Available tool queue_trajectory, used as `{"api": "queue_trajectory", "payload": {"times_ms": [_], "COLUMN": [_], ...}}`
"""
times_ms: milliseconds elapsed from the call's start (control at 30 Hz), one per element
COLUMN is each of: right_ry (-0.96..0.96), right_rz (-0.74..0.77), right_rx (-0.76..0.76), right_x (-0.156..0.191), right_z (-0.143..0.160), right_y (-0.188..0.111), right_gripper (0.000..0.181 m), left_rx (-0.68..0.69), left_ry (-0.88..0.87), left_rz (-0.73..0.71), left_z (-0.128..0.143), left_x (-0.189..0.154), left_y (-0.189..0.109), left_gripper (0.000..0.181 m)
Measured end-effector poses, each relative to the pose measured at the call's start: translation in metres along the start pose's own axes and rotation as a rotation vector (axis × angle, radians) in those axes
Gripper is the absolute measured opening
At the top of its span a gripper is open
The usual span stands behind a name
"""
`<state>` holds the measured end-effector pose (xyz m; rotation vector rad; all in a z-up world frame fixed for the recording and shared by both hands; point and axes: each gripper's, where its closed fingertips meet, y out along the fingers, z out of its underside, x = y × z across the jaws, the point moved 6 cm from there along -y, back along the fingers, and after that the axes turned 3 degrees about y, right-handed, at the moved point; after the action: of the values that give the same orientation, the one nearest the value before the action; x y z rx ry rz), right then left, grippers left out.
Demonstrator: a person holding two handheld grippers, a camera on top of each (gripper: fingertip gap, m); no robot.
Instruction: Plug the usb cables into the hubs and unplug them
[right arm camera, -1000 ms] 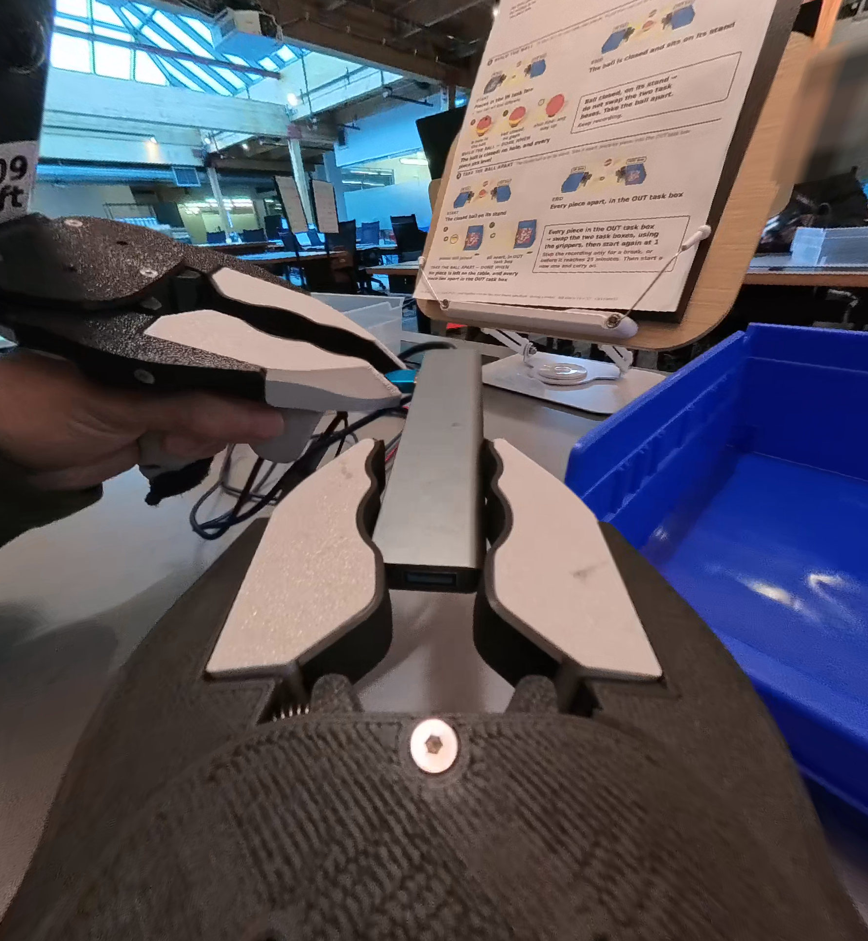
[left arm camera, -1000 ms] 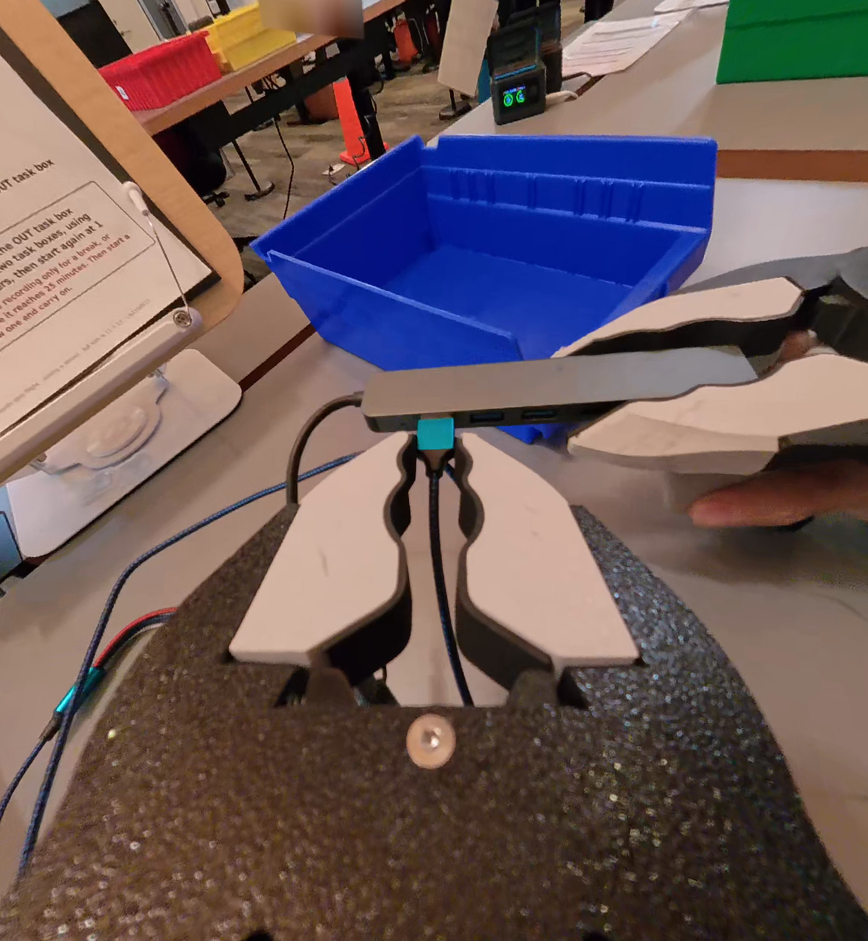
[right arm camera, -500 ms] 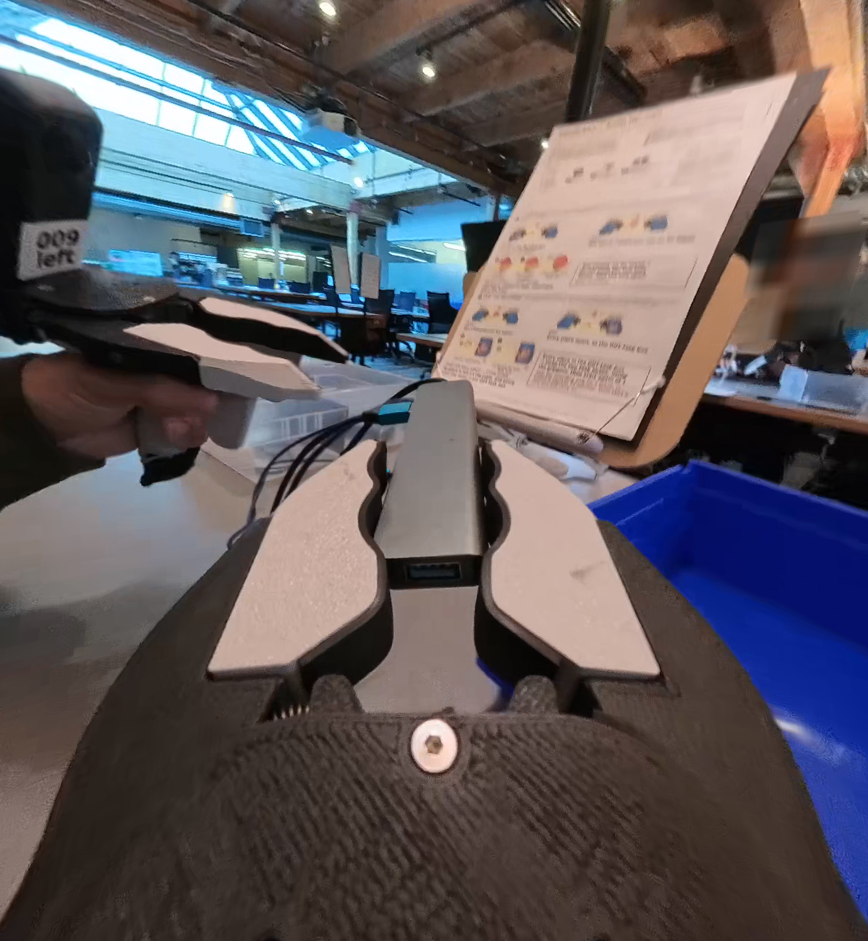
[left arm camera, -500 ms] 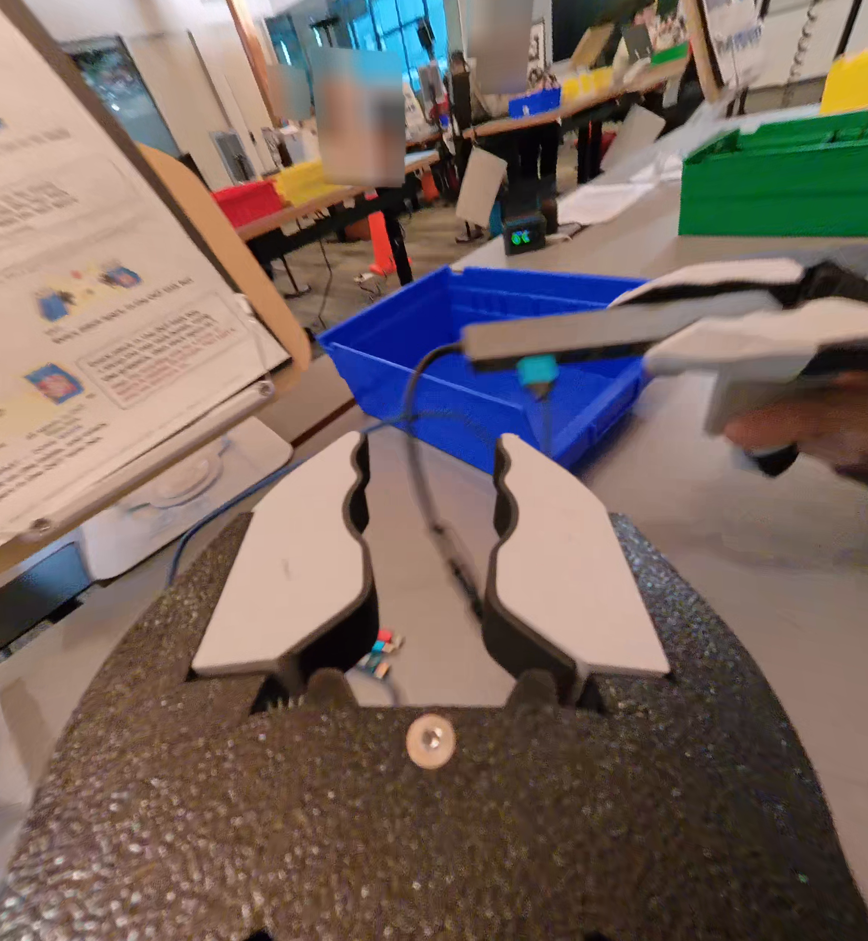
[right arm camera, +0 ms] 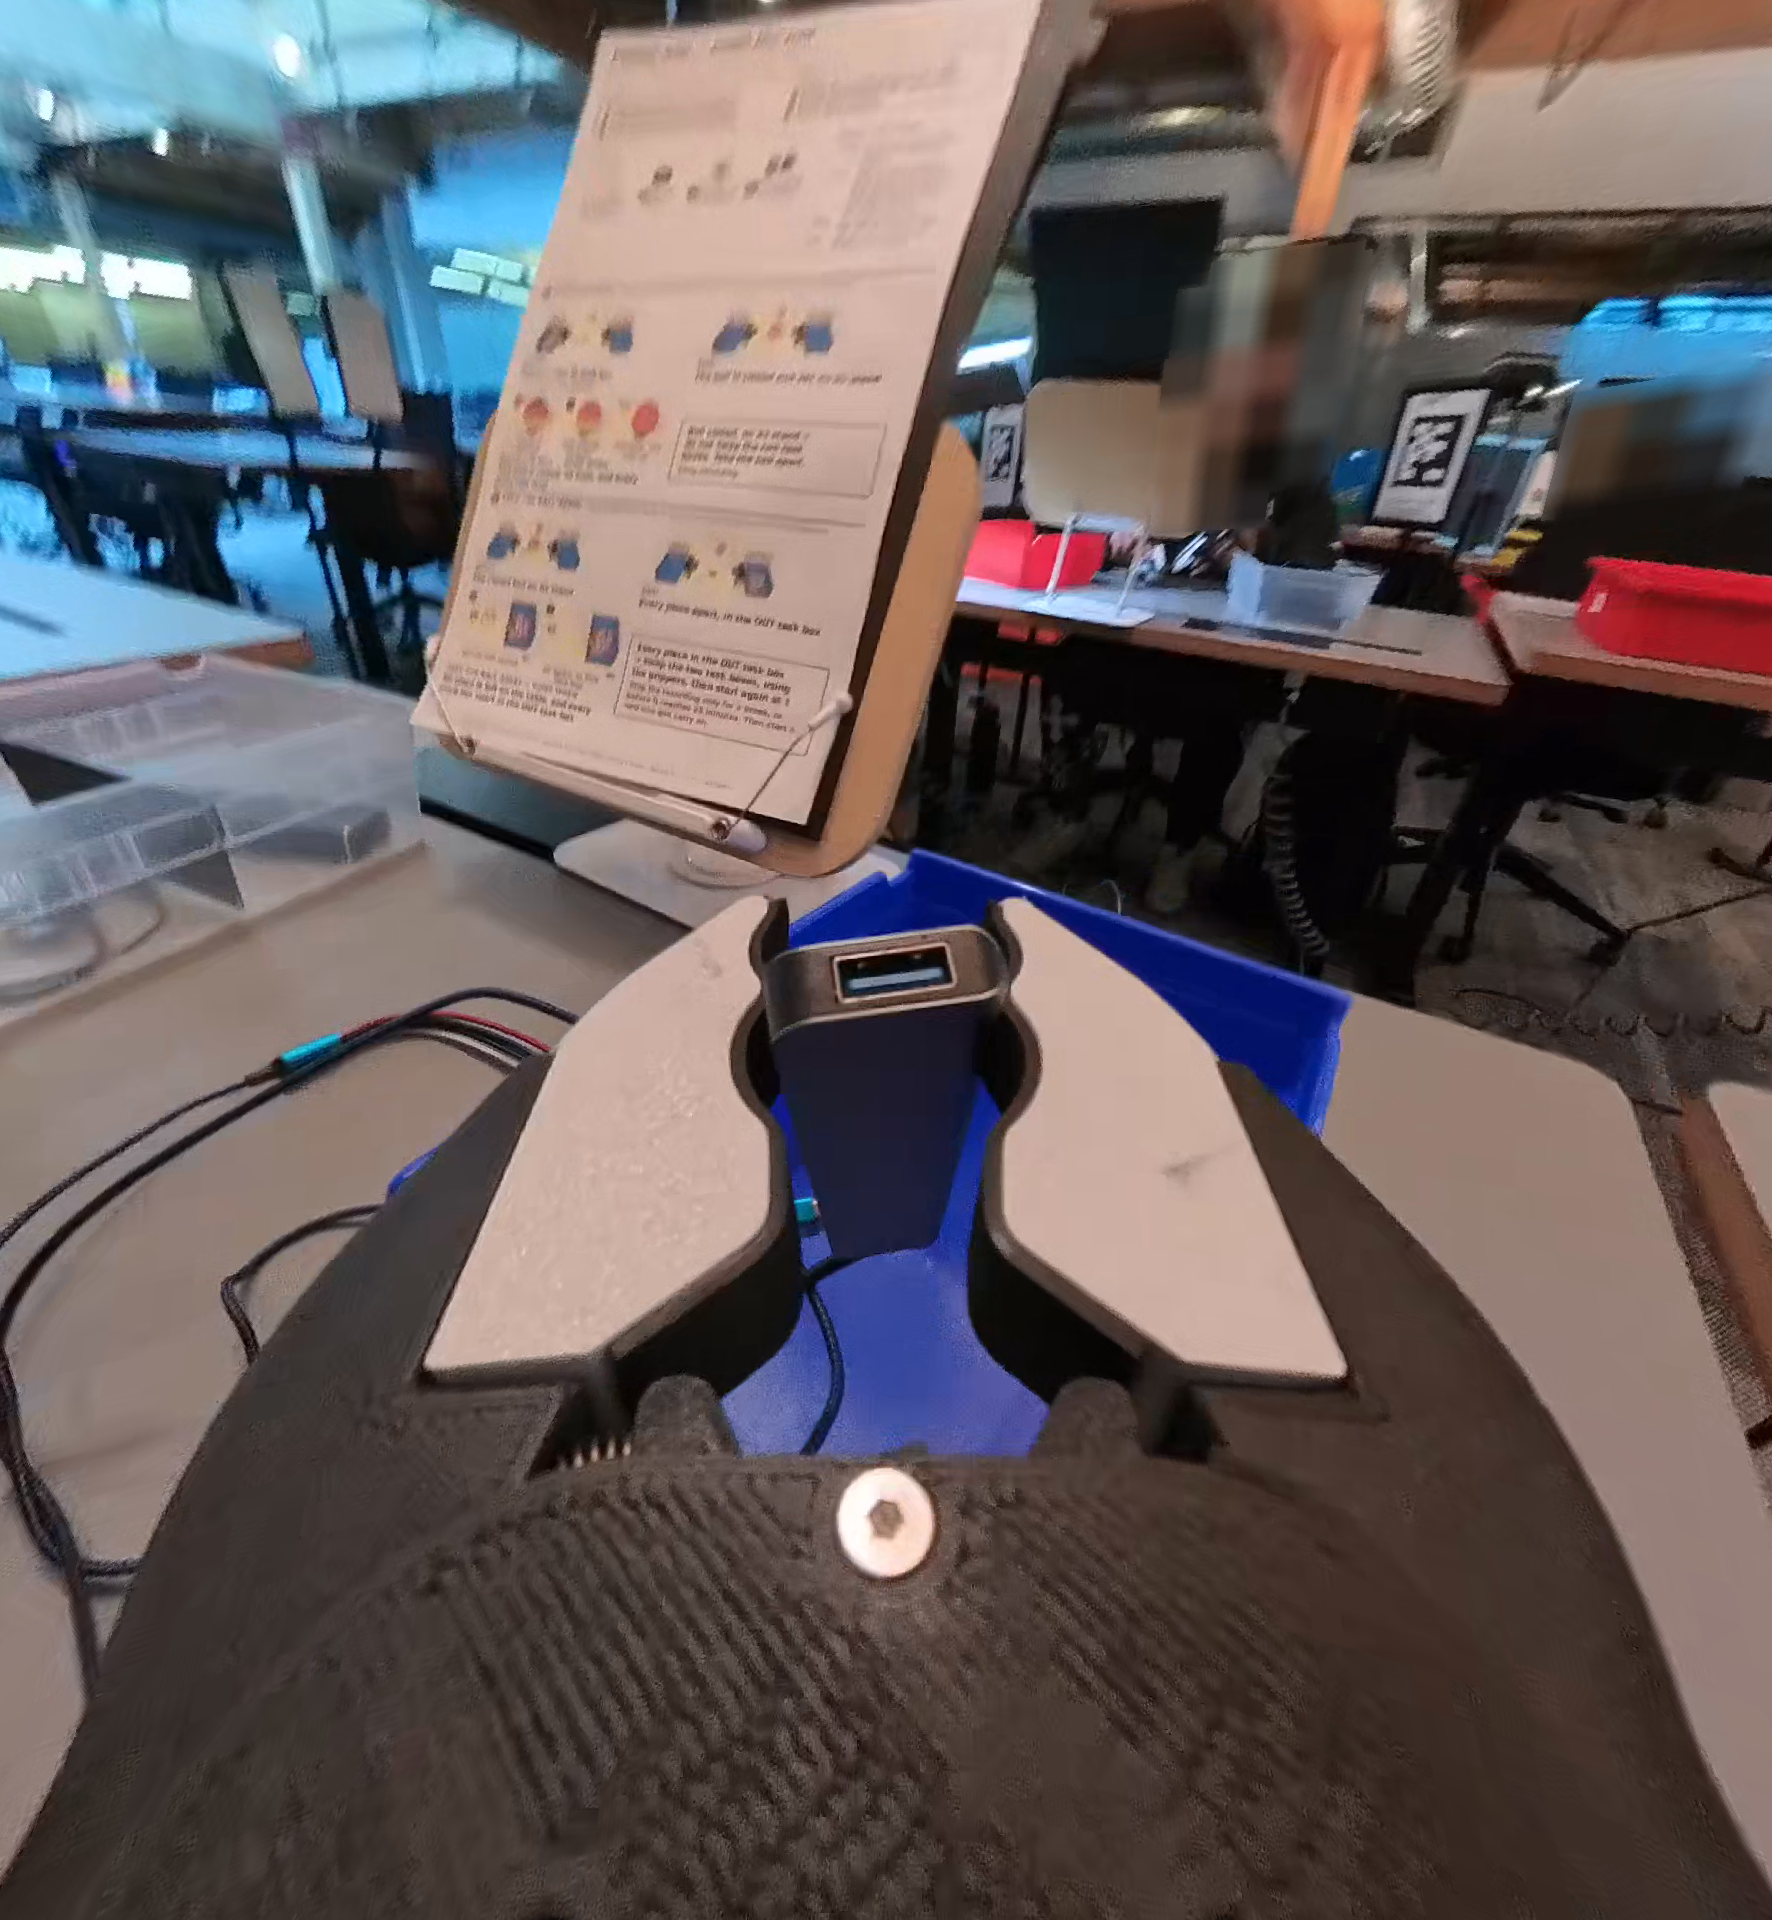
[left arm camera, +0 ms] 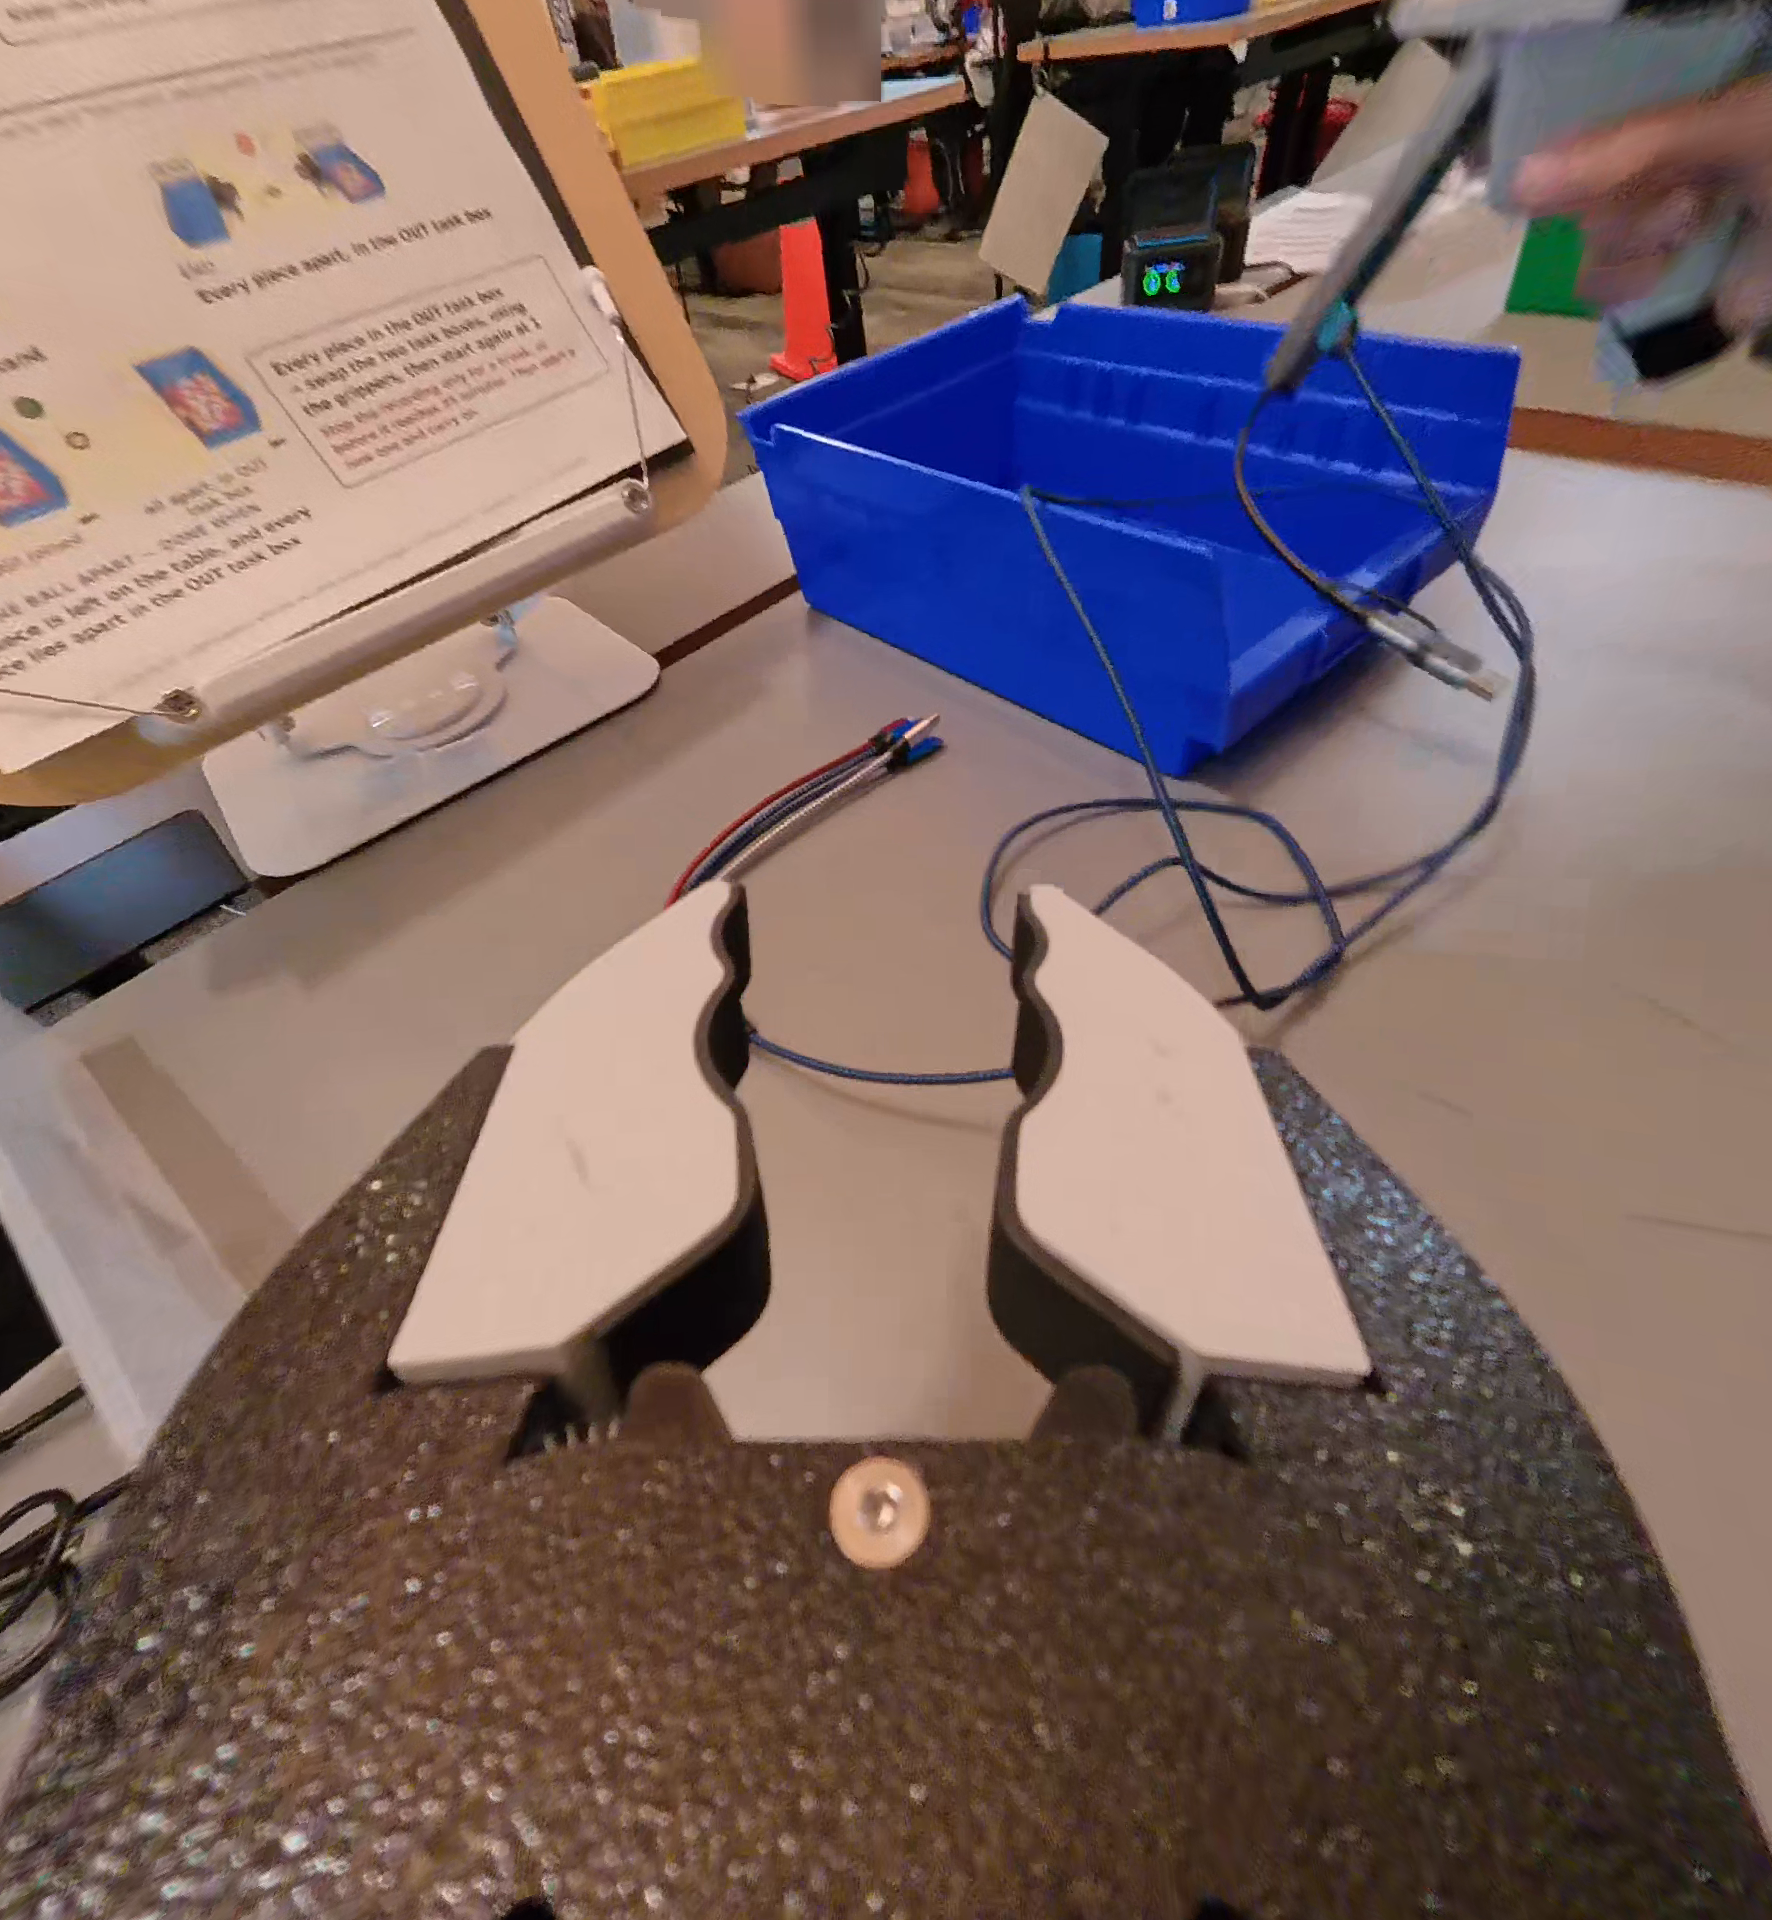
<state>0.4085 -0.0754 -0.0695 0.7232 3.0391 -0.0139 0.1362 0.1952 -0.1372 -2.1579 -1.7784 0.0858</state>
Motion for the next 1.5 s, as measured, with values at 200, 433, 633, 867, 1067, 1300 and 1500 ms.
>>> {"api": "queue_trajectory", "payload": {"times_ms": [200, 433, 633, 867, 1067, 1300, 1500], "right_ry": [-0.170, -0.199, -0.373, -0.286, -0.472, -0.583, -0.705], "right_rz": [-0.089, -0.085, 0.003, -0.101, -0.609, -0.332, -0.343], "right_rx": [0.244, 0.718, 0.892, 0.806, 0.850, 1.213, 1.246], "right_x": [-0.012, -0.041, -0.057, -0.022, 0.157, 0.180, 0.185], "right_z": [-0.025, 0.034, 0.044, -0.006, 0.011, 0.082, 0.095], "right_y": [0.073, 0.121, 0.113, 0.093, 0.075, 0.084, 0.080], "right_gripper": [0.036, 0.036, 0.094, 0.102, 0.093, 0.079, 0.083], "left_rx": [0.048, 0.100, 0.104, 0.096, 0.036, -0.010, -0.072], "left_ry": [0.040, 0.036, 0.019, 0.017, -0.095, -0.017, 0.002], "left_rz": [0.047, 0.105, 0.116, 0.127, 0.119, 0.088, 0.072], "left_z": [0.011, 0.026, 0.033, 0.038, 0.052, 0.057, 0.054], "left_x": [-0.008, -0.013, -0.008, 0.001, 0.010, 0.005, 0.004], "left_y": [0.010, 0.015, 0.011, 0.019, 0.026, 0.021, 0.015], "left_gripper": [0.047, 0.047, 0.048, 0.050, 0.062, 0.068, 0.067]}}
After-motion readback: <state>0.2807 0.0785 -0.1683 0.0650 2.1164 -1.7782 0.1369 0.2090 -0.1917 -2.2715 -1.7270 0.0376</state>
